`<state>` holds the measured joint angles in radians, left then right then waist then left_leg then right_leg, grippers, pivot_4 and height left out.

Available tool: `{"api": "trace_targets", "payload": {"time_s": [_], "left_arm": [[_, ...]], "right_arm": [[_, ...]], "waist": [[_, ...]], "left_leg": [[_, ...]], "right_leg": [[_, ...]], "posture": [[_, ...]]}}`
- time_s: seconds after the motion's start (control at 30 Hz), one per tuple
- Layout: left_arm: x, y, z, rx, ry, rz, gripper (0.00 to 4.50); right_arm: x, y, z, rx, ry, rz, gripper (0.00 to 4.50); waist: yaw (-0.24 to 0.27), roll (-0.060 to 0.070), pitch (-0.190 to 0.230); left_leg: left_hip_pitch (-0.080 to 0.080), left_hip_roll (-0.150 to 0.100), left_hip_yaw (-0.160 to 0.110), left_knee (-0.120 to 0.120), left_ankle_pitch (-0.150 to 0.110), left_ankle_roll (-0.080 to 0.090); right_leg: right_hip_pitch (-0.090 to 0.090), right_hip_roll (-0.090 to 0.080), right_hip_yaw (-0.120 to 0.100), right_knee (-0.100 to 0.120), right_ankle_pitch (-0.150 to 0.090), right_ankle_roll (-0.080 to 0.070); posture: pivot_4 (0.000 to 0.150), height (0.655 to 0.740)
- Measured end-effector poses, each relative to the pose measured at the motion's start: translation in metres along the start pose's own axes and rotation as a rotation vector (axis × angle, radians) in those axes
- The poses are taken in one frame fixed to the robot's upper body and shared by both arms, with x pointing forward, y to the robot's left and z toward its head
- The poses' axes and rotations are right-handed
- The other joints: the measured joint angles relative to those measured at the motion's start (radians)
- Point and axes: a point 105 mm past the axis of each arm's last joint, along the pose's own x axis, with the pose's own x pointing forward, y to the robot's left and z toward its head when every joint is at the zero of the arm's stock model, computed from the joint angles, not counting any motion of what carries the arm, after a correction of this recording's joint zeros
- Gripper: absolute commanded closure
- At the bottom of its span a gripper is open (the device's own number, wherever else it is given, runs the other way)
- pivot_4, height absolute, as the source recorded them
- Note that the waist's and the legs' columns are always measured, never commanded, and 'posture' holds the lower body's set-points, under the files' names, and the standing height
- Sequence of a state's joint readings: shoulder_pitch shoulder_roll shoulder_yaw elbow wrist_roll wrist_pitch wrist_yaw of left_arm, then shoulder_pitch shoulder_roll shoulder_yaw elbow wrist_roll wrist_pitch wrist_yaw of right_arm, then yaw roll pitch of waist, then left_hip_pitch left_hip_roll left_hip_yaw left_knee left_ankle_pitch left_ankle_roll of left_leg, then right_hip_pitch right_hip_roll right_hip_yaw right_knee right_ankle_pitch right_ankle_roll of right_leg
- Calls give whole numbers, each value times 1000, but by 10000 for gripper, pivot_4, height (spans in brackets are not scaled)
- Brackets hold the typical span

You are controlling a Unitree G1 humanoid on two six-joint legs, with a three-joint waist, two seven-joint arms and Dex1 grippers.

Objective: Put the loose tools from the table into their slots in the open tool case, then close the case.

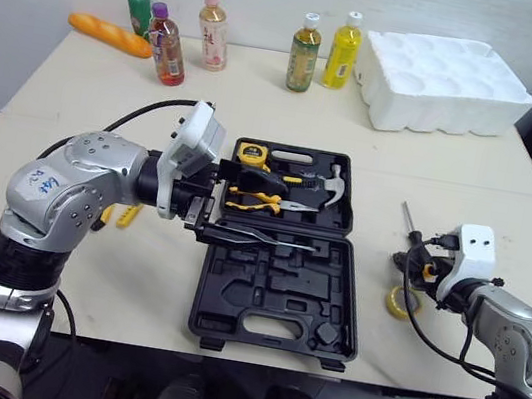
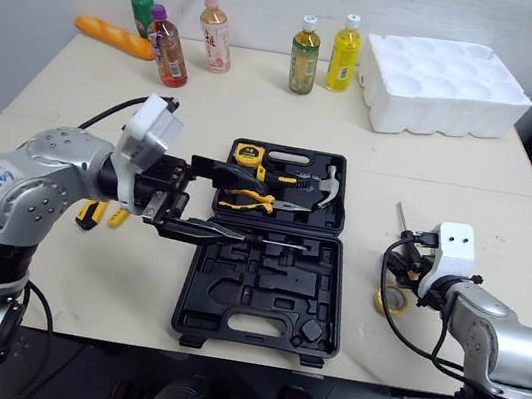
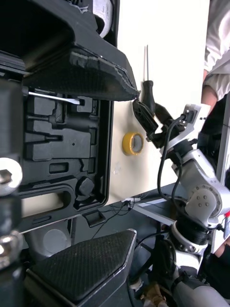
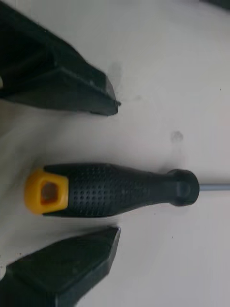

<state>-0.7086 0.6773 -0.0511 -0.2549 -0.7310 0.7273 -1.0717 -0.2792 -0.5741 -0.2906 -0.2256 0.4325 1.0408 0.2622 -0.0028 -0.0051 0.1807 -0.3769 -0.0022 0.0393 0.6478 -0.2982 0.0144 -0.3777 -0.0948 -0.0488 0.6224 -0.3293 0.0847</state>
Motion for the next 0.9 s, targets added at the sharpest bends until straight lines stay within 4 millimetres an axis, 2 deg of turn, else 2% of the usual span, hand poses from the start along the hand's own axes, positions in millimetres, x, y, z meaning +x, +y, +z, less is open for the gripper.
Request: {"api": "trace_targets", "payload": {"time_s": [0.1,0.13,0.37,0.5,0.57,0.77,0.9], "left_arm": [[-1,5,4,23,2,16,0],[-2,6,4,25,1,22,0],[-4,7,1,28,14,22,0],[-16,4,-22,-32,67,54,0],[-23,2,-33,-69,89,78,0],[-62,-8,-56,-104,220,203,0],[-81,-19,-75,-142,309,231,0]], "right_arm": [[0,-4,1,-10,-12,-28,33076],[0,-4,1,-9,-13,-33,34975],[-1,-1,6,19,-46,3,34922],[-9,8,23,-50,-77,108,34922],[-16,21,33,-122,-85,212,34922],[-48,93,59,-379,-74,701,34922],[-62,129,59,-550,-21,950,34922]], "waist": [[1,0,0],[1,0,0],[-2,0,0],[-5,1,0],[-4,1,1],[-8,1,2],[-11,0,3]], "left_leg": [[0,0,0,0,0,0],[0,0,0,-1,0,0],[0,0,0,-1,0,0],[0,1,0,-1,0,0],[0,1,0,-1,0,0],[0,1,-1,-1,-2,2],[0,1,-2,-1,-6,6]], "right_leg": [[0,0,0,0,0,0],[0,0,0,1,0,0],[0,0,0,1,0,0],[0,0,0,1,0,0],[0,0,0,0,0,0],[0,-1,0,-2,0,0],[0,-2,0,-3,0,-1]], "posture": [[1500,7384],[1500,7384],[1500,7384],[1500,7384],[1500,7384],[1500,7384],[1500,7384]]}}
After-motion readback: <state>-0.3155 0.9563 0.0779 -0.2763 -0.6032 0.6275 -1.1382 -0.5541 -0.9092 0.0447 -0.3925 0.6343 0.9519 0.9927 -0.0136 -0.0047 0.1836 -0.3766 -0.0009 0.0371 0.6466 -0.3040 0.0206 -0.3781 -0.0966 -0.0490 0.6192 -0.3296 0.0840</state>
